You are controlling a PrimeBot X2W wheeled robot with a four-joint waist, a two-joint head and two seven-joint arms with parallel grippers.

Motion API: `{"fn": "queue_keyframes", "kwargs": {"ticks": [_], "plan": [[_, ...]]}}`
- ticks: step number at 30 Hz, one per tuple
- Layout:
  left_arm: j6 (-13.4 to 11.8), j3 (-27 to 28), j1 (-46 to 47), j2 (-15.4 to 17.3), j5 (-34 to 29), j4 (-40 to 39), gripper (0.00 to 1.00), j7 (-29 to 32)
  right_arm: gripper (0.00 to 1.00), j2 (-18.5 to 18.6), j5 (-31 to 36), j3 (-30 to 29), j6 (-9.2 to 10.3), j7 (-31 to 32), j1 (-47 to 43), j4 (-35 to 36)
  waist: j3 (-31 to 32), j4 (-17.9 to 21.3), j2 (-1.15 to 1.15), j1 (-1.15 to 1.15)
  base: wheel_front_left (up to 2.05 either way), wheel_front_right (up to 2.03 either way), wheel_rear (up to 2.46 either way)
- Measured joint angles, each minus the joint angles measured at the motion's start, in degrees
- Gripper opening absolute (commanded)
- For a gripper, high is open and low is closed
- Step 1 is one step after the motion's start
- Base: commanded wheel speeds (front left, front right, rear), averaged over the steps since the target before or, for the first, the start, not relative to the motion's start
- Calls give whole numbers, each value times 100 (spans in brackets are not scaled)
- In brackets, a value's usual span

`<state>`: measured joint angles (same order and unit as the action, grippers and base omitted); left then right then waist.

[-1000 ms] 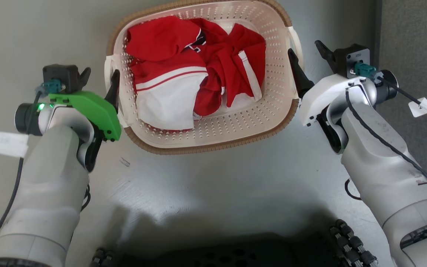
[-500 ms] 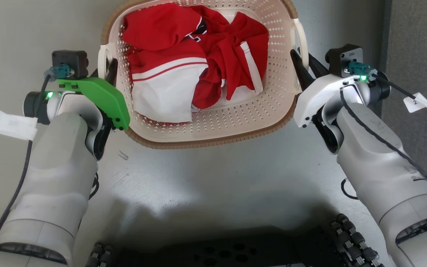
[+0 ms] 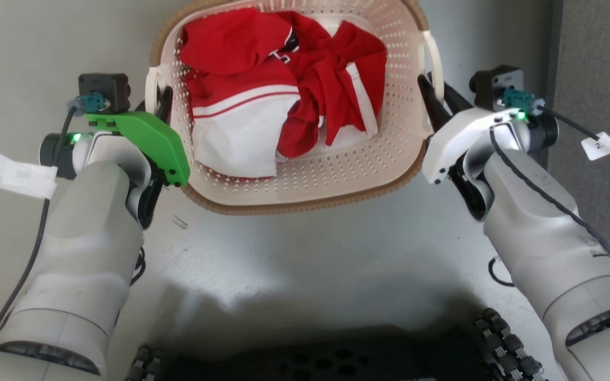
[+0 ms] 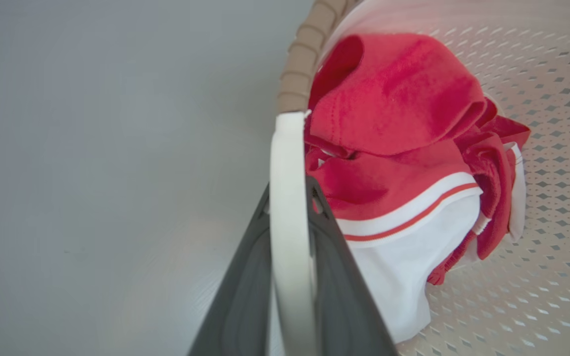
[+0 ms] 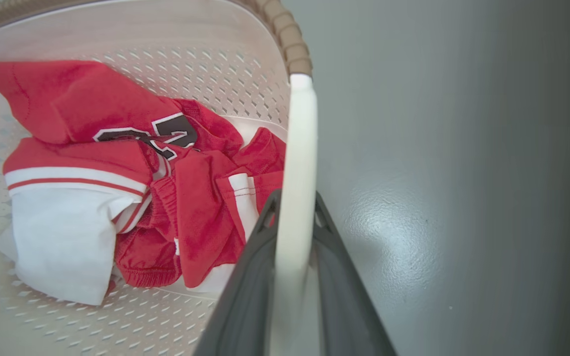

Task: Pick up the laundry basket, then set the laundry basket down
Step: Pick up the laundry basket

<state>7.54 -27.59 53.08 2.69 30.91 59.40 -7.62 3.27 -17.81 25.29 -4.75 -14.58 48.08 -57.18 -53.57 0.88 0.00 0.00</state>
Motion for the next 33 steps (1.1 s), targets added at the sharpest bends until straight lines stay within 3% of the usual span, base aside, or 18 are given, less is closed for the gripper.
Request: {"fn": "queue_keyframes", "kwargs": {"ticks": [17, 33], "plan": [[0, -285, -64, -51, 419, 290, 0, -25, 0, -3, -345, 408, -78, 59, -177, -377, 495, -56, 0, 0, 0, 0, 0], [1, -548, -672, -121, 878, 519, 0, 190, 0, -8, -953, 742, -178, 405, -734, -513, 1300, -54, 0, 0, 0, 0, 0]]}}
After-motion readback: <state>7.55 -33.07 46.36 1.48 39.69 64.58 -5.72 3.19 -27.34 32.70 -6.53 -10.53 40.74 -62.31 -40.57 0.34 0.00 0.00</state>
